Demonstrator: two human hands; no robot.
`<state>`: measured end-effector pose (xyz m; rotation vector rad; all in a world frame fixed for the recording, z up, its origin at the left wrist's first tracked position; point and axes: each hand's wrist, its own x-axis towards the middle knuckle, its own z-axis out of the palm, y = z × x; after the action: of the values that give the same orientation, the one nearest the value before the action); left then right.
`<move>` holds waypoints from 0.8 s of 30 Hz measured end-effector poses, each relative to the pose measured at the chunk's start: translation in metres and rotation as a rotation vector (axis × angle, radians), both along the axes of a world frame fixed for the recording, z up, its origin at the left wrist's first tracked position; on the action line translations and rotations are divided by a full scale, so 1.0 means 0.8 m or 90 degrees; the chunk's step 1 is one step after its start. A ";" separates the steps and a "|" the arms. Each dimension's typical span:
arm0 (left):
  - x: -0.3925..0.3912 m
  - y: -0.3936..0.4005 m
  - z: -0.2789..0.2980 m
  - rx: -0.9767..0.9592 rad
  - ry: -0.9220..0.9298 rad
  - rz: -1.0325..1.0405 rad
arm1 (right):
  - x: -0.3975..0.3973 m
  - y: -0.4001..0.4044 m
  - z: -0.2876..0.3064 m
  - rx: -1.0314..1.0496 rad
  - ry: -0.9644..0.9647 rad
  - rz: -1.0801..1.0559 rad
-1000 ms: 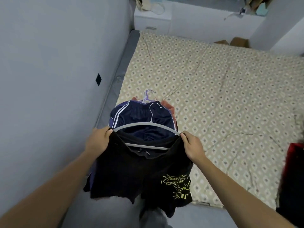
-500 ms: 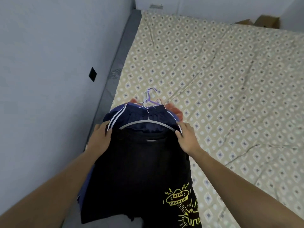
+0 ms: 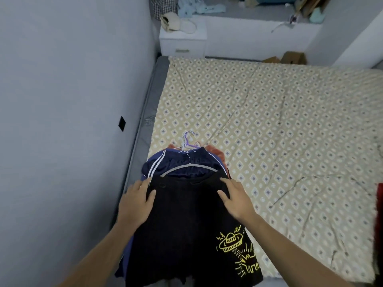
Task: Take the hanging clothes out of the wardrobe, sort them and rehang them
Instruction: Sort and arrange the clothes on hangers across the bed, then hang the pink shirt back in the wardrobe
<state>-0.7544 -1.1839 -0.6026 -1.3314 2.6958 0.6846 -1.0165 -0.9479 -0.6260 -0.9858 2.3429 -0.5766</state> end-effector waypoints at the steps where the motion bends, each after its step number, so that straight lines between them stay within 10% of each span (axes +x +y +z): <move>1: 0.008 0.004 0.013 -0.012 0.009 -0.019 | 0.013 0.006 0.017 -0.005 0.013 -0.004; 24: -0.128 0.317 0.258 -0.219 0.157 -0.552 | 0.133 0.385 0.277 -0.065 0.284 -0.379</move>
<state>-0.8565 -0.9304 -0.3963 0.0129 3.2422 0.2973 -0.9100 -0.6400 -0.4048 -0.4682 3.0600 -0.7634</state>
